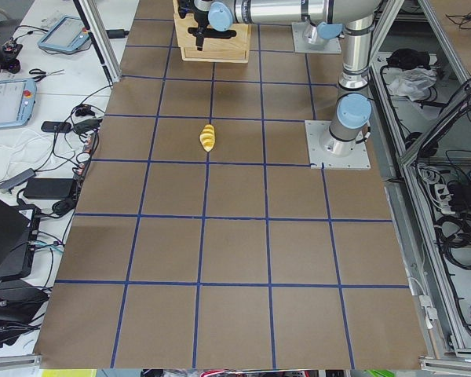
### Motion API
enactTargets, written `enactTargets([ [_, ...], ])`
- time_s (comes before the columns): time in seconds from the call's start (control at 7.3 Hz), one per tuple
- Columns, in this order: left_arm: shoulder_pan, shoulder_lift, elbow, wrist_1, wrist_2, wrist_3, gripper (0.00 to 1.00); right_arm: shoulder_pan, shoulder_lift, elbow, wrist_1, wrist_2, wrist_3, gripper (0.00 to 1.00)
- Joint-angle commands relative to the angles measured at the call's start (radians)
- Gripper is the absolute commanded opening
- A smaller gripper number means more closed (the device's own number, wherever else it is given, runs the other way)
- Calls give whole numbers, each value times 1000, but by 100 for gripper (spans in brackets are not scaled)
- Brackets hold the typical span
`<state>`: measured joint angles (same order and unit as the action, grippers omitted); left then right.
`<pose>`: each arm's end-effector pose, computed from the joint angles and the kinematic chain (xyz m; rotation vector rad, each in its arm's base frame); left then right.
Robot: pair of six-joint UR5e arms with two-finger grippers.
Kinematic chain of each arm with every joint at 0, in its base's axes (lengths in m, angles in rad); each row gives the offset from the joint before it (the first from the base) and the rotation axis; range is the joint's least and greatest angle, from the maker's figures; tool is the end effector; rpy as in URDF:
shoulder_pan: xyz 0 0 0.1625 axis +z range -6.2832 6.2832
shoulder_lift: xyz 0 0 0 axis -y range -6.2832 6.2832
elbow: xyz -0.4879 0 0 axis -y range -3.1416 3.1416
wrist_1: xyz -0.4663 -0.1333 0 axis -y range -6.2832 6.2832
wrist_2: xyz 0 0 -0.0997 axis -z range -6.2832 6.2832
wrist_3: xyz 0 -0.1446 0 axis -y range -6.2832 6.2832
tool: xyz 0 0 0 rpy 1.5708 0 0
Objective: Open upper drawer
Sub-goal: 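Keep pulling the drawer farther out with the left gripper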
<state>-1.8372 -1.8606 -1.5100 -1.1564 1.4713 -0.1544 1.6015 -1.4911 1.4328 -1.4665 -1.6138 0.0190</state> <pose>-0.3315 -0.6539 0.4012 -0.1816 -2.9908 0.2412 0.1454 -0.5931 0.5271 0.0197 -3.0966 -0.0695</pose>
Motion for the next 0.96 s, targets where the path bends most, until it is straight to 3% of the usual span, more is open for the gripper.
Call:
enactTargets([
  [0.0,4,1,1,-2,10,18,100,0,0,0,0,0,-1,100],
  [0.82,18,9,1,-2,9,44,100,0,0,1,0,0,-1,100],
])
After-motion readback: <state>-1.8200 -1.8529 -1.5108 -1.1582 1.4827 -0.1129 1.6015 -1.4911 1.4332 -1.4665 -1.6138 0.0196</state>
